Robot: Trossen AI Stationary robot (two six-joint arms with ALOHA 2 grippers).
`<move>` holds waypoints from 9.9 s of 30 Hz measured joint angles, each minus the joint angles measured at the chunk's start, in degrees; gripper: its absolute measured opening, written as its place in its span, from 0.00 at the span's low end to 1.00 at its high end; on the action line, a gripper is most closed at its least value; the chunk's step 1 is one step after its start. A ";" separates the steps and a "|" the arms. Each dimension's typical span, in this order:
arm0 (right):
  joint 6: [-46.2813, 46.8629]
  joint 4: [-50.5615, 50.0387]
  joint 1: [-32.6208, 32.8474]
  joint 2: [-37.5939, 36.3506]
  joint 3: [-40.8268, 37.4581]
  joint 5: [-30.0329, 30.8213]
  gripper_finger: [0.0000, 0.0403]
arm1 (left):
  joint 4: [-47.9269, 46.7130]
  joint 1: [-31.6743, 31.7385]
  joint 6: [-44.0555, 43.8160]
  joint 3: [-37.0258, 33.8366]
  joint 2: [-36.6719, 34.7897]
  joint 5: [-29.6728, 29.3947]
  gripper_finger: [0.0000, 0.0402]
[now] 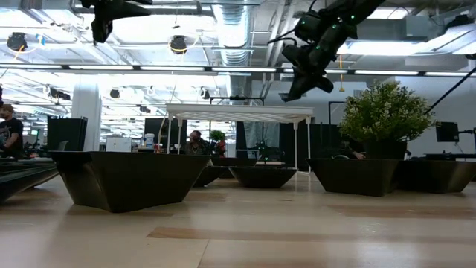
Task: Pick & Place Mini shaped plates
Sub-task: Stack the black drop shaped plate on top of the black drop shaped plate on the shelf
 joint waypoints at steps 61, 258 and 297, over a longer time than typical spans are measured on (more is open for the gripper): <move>3.78 0.87 -0.26 1.43 0.04 0.75 0.01 | 0.39 0.00 -1.44 0.00 0.02 -0.02 0.22; 26.00 -15.67 74.64 -8.59 0.00 39.37 0.17 | 7.40 -39.20 -24.25 4.87 52.47 4.85 0.19; 25.38 -18.28 74.75 -8.59 0.02 39.31 0.17 | -2.75 -38.14 -66.25 7.28 54.47 14.94 0.10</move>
